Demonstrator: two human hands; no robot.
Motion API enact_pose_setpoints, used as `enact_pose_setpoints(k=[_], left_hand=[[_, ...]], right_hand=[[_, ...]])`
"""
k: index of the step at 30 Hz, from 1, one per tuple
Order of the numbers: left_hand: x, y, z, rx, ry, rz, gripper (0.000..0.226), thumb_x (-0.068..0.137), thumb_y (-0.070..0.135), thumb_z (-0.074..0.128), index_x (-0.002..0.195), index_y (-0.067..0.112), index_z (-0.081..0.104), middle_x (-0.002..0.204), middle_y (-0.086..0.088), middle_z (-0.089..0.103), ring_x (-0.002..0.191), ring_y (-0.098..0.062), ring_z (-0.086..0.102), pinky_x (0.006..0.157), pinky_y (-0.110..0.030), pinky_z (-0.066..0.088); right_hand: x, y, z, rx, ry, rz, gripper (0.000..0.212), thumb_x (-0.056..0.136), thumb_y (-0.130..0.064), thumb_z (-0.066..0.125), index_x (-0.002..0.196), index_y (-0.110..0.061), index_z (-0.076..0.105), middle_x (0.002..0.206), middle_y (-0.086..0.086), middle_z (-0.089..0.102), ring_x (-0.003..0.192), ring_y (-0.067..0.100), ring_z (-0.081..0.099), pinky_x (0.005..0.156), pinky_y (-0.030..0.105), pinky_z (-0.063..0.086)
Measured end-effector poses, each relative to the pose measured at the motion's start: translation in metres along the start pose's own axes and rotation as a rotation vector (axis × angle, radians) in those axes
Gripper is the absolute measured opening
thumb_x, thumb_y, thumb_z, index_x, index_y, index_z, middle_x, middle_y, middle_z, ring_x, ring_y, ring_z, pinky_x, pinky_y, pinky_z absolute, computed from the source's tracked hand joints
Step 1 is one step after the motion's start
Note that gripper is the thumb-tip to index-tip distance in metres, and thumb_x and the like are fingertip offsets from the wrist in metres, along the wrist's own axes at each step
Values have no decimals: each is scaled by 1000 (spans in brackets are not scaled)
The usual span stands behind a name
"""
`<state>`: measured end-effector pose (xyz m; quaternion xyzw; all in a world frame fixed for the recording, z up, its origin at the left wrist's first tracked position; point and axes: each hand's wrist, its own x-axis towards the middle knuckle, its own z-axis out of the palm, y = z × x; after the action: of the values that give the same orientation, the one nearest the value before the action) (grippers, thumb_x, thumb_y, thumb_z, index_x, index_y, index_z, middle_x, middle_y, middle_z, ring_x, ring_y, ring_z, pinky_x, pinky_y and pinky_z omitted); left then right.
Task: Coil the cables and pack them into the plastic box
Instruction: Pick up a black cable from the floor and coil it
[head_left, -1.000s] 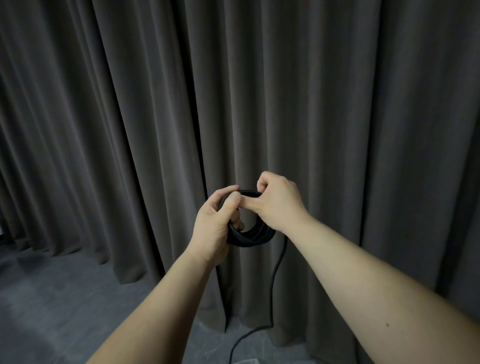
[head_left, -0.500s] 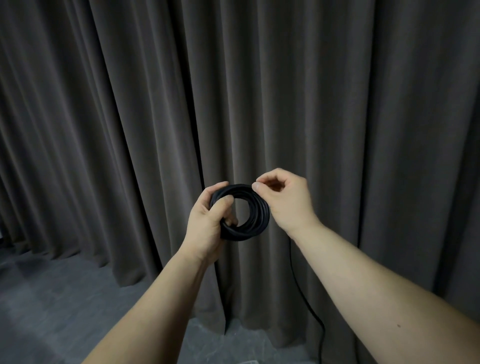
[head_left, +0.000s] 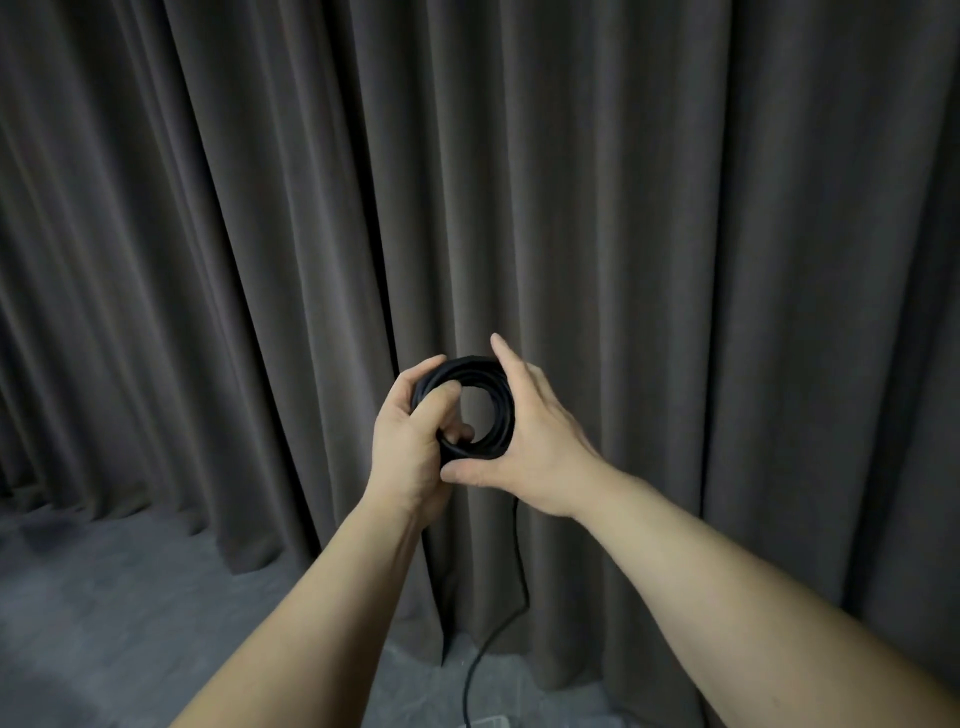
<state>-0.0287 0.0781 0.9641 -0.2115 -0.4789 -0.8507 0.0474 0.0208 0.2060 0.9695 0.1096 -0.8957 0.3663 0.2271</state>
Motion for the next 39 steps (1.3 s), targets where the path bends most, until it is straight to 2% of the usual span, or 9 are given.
enact_pose_setpoints(k=[10,13,19,22,25,28,31,35,39], left_hand=[[-6,-2,11,-132,-36,-84,45,79,47,67,112,16,63,57,4,45,52,-9,44,58,-26,43],[-9,-3,14,-79,-2,-84,30,88,37,62,110,17,65,56,4,47,52,-9,45,58,-26,44],[-12,-7,23,-67,109,-65,13,95,25,58,96,15,66,49,6,35,43,-8,31,48,-24,36],[-11,-7,24,-70,123,-46,12,95,24,58,91,17,66,48,6,33,42,-8,30,47,-23,34],[-11,-10,28,-48,128,-28,10,94,23,59,92,16,65,49,5,34,43,-9,28,48,-23,32],[-12,-15,31,-15,148,-17,8,93,22,60,92,16,65,50,5,33,43,-8,29,48,-23,30],[-13,-20,32,16,167,6,7,93,19,61,94,15,66,50,6,35,42,-8,30,46,-22,33],[-11,-19,38,-1,196,39,8,93,19,60,95,13,66,52,5,35,42,-7,30,44,-20,34],[-5,-12,35,-3,337,98,8,94,20,61,96,13,64,49,6,37,43,-8,31,47,-23,33]], right_hand=[[-8,0,4,-116,124,-6,109,68,-55,77,149,-35,5,147,-9,17,124,23,48,91,32,43],[-10,3,4,-156,108,-1,112,70,-55,75,150,-33,0,146,-7,16,122,26,49,92,35,45],[-9,20,-10,120,-23,-26,119,60,-48,85,149,-42,7,149,-16,22,135,3,31,107,23,29],[-5,34,-16,293,71,-82,71,78,-42,73,141,-34,41,132,-10,49,123,2,47,105,19,35],[-2,45,-19,278,335,-79,19,88,-28,64,105,-23,70,94,-11,63,87,3,62,81,25,51],[-3,45,-27,170,466,-114,8,88,-16,65,86,-17,73,76,-13,60,70,1,56,65,10,40],[-2,43,-36,212,527,-112,8,86,-16,66,83,-20,72,68,-10,60,64,4,55,63,12,42],[-1,48,-34,362,410,20,15,86,-21,66,76,-28,56,53,-4,50,49,13,49,53,25,43],[-13,53,-26,530,76,103,24,87,0,57,88,-22,47,62,5,51,48,18,52,50,30,45]])
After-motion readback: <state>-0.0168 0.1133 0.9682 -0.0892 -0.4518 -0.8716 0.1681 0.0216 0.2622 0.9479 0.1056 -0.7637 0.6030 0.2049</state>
